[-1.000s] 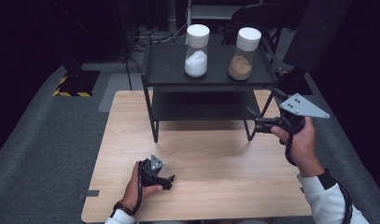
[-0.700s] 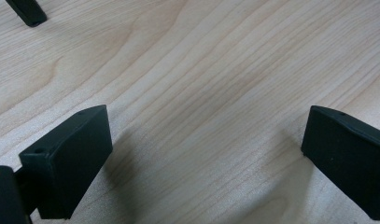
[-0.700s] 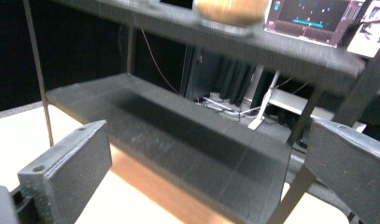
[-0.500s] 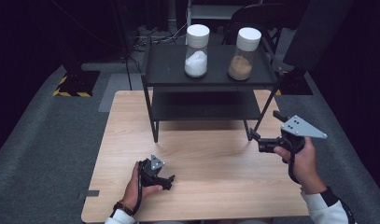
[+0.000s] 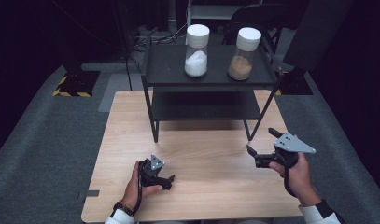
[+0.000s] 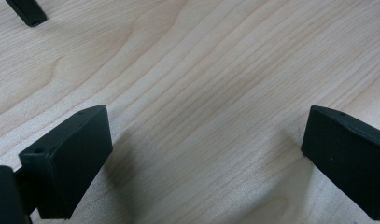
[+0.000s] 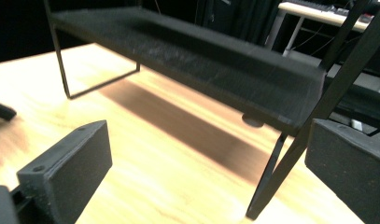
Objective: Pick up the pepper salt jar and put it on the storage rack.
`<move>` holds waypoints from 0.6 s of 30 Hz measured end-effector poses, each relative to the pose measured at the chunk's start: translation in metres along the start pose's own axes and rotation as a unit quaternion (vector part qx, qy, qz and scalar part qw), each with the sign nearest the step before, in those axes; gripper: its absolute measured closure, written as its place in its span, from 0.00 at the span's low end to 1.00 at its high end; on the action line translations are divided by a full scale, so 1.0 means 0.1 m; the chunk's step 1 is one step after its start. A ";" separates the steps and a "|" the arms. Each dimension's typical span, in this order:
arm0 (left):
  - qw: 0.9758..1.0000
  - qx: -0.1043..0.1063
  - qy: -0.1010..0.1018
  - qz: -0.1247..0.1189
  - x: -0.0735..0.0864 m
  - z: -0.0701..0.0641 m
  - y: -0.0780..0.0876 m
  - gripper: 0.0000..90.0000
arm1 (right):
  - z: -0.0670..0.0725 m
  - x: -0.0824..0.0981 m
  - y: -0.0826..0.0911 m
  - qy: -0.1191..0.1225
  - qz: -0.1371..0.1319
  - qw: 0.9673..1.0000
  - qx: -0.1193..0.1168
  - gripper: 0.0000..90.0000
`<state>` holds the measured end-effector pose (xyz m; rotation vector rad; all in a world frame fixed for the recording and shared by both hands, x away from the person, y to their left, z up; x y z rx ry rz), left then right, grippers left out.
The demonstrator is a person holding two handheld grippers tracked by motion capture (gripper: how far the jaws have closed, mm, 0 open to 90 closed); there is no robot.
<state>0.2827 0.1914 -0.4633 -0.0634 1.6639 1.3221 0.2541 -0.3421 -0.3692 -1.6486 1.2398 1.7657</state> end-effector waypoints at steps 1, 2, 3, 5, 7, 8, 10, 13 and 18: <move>1.000 0.000 0.000 0.000 0.00 0.00 0.00 0.02 | 0.01 0.03 -0.01 0.002 0.003 1.000 0.000 0.00; 1.000 0.000 0.000 0.000 0.00 0.00 0.00 0.02 | 0.02 0.06 -0.01 0.001 0.004 1.000 0.001 0.00; 1.000 0.000 0.000 0.000 0.00 0.00 0.00 0.02 | 0.02 0.09 -0.02 -0.001 0.007 1.000 -0.002 0.00; 1.000 0.000 0.000 0.000 0.00 0.00 0.00 0.02 | 0.02 0.14 -0.03 -0.003 0.013 1.000 -0.004 0.00; 1.000 0.000 0.000 0.000 0.00 0.00 0.00 0.02 | 0.02 0.19 -0.04 -0.007 0.017 1.000 -0.004 0.00; 1.000 0.000 0.000 0.000 0.00 0.00 0.00 0.02 | 0.02 0.21 -0.04 -0.007 0.019 1.000 -0.005 0.00; 1.000 0.000 0.000 0.000 0.00 0.00 0.00 0.02 | 0.02 0.24 -0.04 -0.009 0.021 1.000 -0.004 0.00; 1.000 0.000 0.000 0.000 0.00 0.00 0.00 0.02 | 0.02 0.30 -0.03 -0.012 0.024 1.000 -0.004 0.00; 1.000 0.000 0.000 0.000 0.00 0.00 0.00 0.02 | 0.01 0.37 -0.03 -0.016 0.029 0.999 -0.003 0.00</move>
Point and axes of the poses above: each handheld gripper's, and its own axes: y roughly backward along the jaws, x roughly out of its underside, z roughly to its left, the point moved 2 cm from there along -y, roughly forward along the jaws, and after that the axes turned 5 degrees about -y, right-handed, at the moved point
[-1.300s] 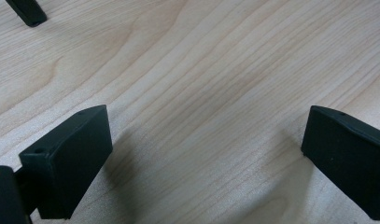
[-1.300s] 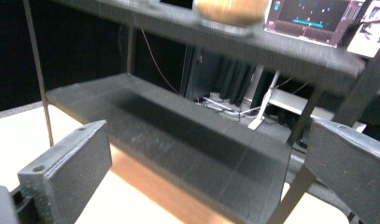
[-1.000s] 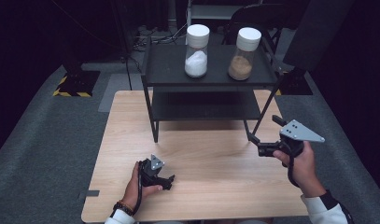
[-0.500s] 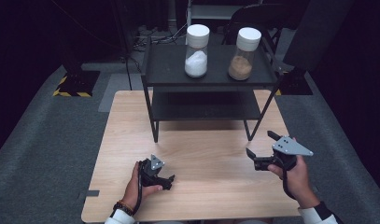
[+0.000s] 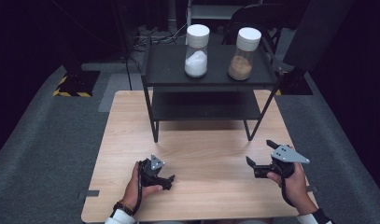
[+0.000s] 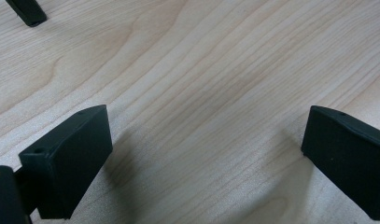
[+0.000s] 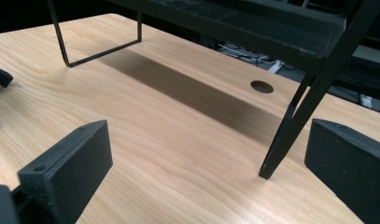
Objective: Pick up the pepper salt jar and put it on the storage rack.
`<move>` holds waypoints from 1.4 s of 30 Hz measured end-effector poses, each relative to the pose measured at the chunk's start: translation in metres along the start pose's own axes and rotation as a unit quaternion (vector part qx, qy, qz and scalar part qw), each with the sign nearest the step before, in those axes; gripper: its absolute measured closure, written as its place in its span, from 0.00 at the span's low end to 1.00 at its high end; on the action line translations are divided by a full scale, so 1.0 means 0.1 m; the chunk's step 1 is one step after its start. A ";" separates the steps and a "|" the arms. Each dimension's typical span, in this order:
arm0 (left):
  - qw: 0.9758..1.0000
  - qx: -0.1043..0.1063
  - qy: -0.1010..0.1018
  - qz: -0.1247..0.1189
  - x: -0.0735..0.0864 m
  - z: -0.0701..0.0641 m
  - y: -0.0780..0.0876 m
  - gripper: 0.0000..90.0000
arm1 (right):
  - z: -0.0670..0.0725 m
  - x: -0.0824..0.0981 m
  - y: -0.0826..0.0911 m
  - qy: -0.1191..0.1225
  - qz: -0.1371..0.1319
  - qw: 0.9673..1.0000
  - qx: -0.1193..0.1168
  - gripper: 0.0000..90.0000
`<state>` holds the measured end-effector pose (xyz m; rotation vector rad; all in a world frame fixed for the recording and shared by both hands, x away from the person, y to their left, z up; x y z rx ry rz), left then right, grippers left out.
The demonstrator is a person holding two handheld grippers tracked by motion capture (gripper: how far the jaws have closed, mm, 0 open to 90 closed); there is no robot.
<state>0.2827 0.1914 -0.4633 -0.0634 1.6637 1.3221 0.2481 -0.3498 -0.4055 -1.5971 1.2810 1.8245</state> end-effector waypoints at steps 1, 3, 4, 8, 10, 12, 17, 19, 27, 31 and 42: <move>1.000 0.000 0.000 0.000 0.00 0.00 0.00 0.02 | 0.00 0.01 0.00 0.000 0.001 1.000 0.001 0.01; 1.000 0.000 0.000 0.000 0.00 0.00 0.00 0.02 | -0.01 0.04 0.00 -0.002 0.003 1.000 0.002 0.01; 1.000 0.000 0.000 0.000 0.00 0.00 0.00 0.02 | -0.02 0.05 0.00 -0.002 0.003 1.000 0.002 0.01; 1.000 0.000 0.000 0.000 0.00 0.00 0.00 0.02 | -0.02 0.10 0.00 -0.004 0.010 1.000 0.002 0.01; 1.000 0.000 0.000 0.000 0.00 0.00 0.00 0.02 | -0.03 0.14 -0.01 -0.007 0.014 1.000 0.003 0.01; 1.000 0.000 0.000 0.000 0.00 0.00 0.00 0.02 | -0.03 0.17 -0.01 -0.006 0.020 1.000 0.004 0.01; 1.000 0.000 0.000 0.000 0.00 0.00 0.00 0.02 | -0.05 0.25 -0.03 -0.009 0.031 0.999 0.007 0.01; 1.000 0.000 0.000 0.000 0.00 0.00 0.00 0.02 | -0.05 0.28 -0.04 -0.010 0.038 0.999 0.007 0.01; 1.000 0.000 0.000 0.000 0.00 0.00 0.00 0.01 | -0.09 0.38 -0.09 -0.013 0.064 0.998 0.005 0.01; 1.000 0.000 0.000 0.000 0.00 0.00 0.00 0.02 | -0.10 0.39 -0.13 -0.013 0.086 0.996 0.006 0.01; 1.000 0.000 0.000 0.000 0.00 0.00 0.00 0.02 | -0.12 0.46 -0.22 -0.016 0.122 0.992 -0.001 0.01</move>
Point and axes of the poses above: each handheld gripper's, and its own axes: y roughly backward along the jaws, x roughly out of its underside, z roughly to its left, the point moved 2 cm from there along -y, roughly forward along the jaws, and after that the axes turned 5 degrees about -y, right-handed, at the moved point
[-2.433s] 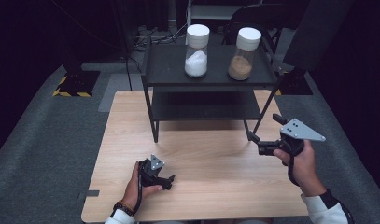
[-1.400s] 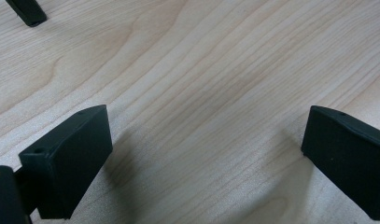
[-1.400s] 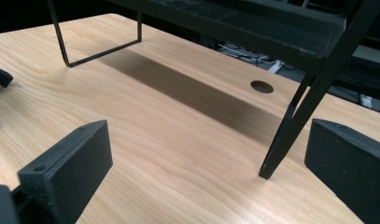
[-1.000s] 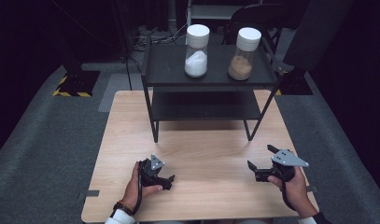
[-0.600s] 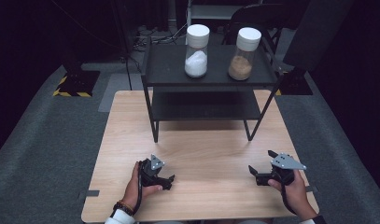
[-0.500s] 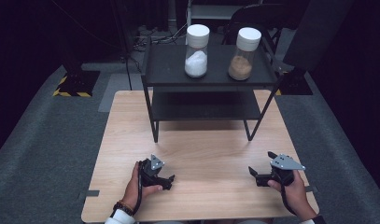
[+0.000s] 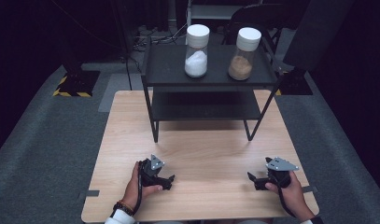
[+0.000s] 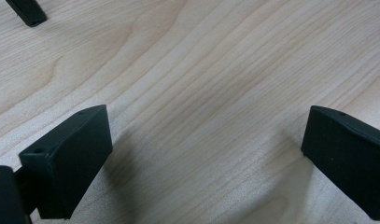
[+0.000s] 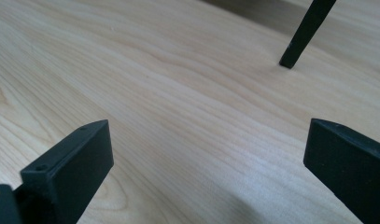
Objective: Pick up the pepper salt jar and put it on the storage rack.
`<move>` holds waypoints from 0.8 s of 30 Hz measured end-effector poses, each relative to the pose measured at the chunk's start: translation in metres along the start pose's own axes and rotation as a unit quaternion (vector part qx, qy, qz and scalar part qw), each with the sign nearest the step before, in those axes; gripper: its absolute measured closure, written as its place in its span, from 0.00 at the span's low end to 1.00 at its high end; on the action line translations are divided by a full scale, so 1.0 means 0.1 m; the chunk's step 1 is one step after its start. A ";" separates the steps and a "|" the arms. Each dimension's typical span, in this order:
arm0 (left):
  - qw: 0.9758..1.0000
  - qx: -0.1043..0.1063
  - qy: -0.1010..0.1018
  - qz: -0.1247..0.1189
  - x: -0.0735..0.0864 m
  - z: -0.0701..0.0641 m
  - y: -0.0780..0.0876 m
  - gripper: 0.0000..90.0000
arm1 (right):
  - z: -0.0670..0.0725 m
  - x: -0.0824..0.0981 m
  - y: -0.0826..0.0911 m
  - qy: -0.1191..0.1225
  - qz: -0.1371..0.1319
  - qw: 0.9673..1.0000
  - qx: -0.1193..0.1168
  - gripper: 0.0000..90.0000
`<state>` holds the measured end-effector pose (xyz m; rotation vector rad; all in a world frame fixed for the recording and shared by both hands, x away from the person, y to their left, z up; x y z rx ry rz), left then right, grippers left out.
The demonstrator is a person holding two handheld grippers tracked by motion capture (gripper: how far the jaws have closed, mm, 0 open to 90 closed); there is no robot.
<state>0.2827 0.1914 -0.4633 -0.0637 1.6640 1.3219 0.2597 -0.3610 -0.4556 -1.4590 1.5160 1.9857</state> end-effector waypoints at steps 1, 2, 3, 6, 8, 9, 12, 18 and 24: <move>1.000 0.000 0.000 0.000 0.00 0.00 0.00 0.02 | 0.01 0.00 -0.01 0.001 0.004 1.000 0.002 0.01; 1.000 0.000 0.000 0.000 0.00 0.00 0.00 0.02 | 0.01 0.00 -0.02 0.001 0.008 1.000 0.003 0.01; 1.000 0.000 0.000 0.000 0.00 0.00 0.00 0.02 | 0.01 0.00 -0.03 0.001 0.012 1.000 0.003 0.01; 1.000 0.000 0.000 0.000 0.00 0.00 0.00 0.02 | 0.01 0.01 -0.06 0.003 0.021 1.000 0.002 0.01; 1.000 0.000 0.000 0.000 0.00 0.00 0.00 0.02 | 0.02 0.01 -0.07 0.003 0.027 1.000 0.001 0.01; 1.000 0.000 0.000 0.000 0.00 0.00 0.00 0.02 | 0.01 0.01 -0.08 0.002 0.029 1.000 0.000 0.01; 1.000 0.000 0.000 0.000 0.00 0.00 0.00 0.02 | 0.01 0.00 -0.10 0.003 0.042 0.999 0.000 0.01; 1.000 0.000 0.000 0.000 0.00 0.00 0.00 0.02 | 0.02 0.00 -0.14 -0.001 0.056 0.998 0.000 0.01; 1.000 0.000 0.000 0.000 0.00 0.00 0.00 0.02 | -0.05 -0.03 -0.15 -0.020 0.068 0.997 -0.015 0.00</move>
Point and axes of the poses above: each handheld gripper's, and its own axes: y roughly backward along the jaws, x roughly out of its underside, z roughly to its left, the point moved 2 cm from there along -y, roughly forward along the jaws, and after that the axes turned 5 degrees about -y, right-handed, at the moved point
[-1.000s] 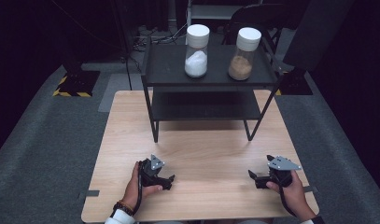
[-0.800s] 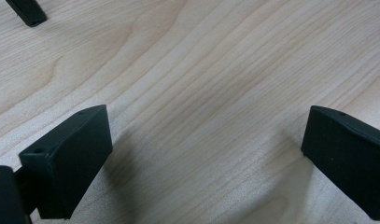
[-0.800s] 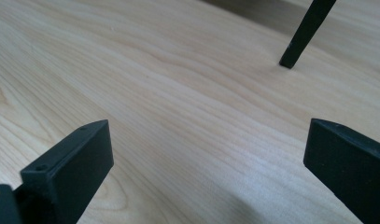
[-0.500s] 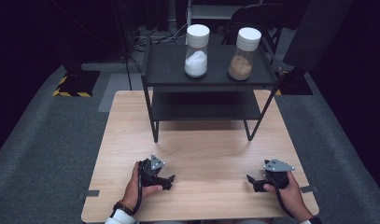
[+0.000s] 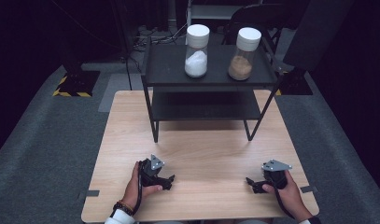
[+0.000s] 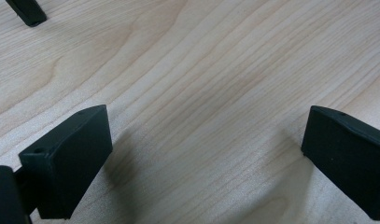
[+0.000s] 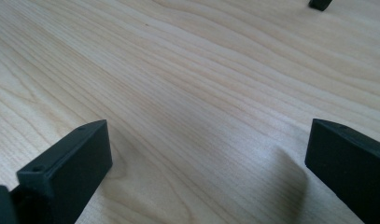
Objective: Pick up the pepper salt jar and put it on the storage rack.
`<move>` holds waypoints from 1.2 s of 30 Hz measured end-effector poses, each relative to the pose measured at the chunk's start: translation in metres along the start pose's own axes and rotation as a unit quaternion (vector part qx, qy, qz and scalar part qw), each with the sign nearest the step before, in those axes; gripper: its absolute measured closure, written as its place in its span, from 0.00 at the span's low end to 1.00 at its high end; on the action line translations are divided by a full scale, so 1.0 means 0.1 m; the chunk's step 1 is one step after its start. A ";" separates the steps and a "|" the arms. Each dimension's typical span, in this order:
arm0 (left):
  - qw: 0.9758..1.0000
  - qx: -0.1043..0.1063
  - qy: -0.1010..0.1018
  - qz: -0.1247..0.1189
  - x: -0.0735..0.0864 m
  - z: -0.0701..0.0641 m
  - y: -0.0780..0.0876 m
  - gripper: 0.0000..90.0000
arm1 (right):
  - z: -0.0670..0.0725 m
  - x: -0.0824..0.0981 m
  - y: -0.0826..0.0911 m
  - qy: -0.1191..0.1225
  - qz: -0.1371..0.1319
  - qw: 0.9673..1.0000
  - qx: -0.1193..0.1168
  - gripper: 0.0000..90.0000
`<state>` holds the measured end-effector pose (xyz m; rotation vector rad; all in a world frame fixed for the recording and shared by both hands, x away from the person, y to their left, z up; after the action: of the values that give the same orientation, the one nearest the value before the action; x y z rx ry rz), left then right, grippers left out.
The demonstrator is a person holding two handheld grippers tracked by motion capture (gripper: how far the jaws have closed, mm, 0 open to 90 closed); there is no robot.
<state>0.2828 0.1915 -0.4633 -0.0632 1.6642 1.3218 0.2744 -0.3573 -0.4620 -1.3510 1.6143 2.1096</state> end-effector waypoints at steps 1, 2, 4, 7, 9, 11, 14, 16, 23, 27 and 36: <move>1.000 0.000 0.000 0.000 0.00 0.00 0.00 0.02 | -0.01 -0.01 0.00 -0.003 0.002 1.000 -0.003 0.00; 1.000 0.000 0.000 0.000 0.00 0.00 0.00 0.02 | -0.03 -0.01 0.00 -0.007 0.004 1.000 -0.005 0.00; 1.000 0.000 0.000 0.000 0.00 0.00 0.00 0.02 | -0.05 -0.02 -0.01 -0.014 0.008 1.000 -0.010 0.00; 1.000 0.000 0.000 0.000 0.00 0.00 0.00 0.02 | -0.05 -0.02 -0.01 -0.014 0.008 1.000 -0.011 0.00; 1.000 0.000 0.000 0.000 0.00 0.00 0.00 0.01 | -0.05 -0.02 -0.01 -0.014 0.008 1.000 -0.011 0.00; 1.000 0.000 0.000 0.000 0.00 0.00 0.00 0.02 | -0.05 -0.02 -0.01 -0.014 0.008 1.000 -0.011 0.00; 1.000 0.000 0.000 0.000 0.00 0.00 0.00 0.01 | -0.06 -0.02 -0.01 -0.012 0.007 1.000 -0.013 0.00; 1.000 0.000 0.000 0.000 0.00 0.00 0.00 0.01 | -0.06 -0.02 -0.02 -0.012 0.007 1.000 -0.013 0.00; 1.000 0.000 0.000 0.001 -0.01 0.00 0.00 0.01 | -0.06 -0.02 -0.02 -0.012 0.007 1.000 -0.013 0.00; 1.000 0.000 0.000 0.001 0.00 0.00 0.00 0.01 | -0.06 -0.02 -0.02 -0.011 0.007 1.000 -0.013 0.00; 1.000 0.000 0.000 0.001 0.00 0.00 0.00 0.01 | -0.06 -0.02 -0.02 -0.012 0.007 1.000 -0.013 0.00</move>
<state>0.2833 0.1912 -0.4633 -0.0620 1.6642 1.3228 0.2797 -0.3607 -0.4618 -1.3220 1.5972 2.1536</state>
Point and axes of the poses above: each handheld gripper's, and its own axes: y roughly backward along the jaws, x roughly out of its underside, z roughly to its left, the point moved 2 cm from there along -y, roughly forward along the jaws, and after that the axes turned 5 degrees about -y, right-handed, at the moved point
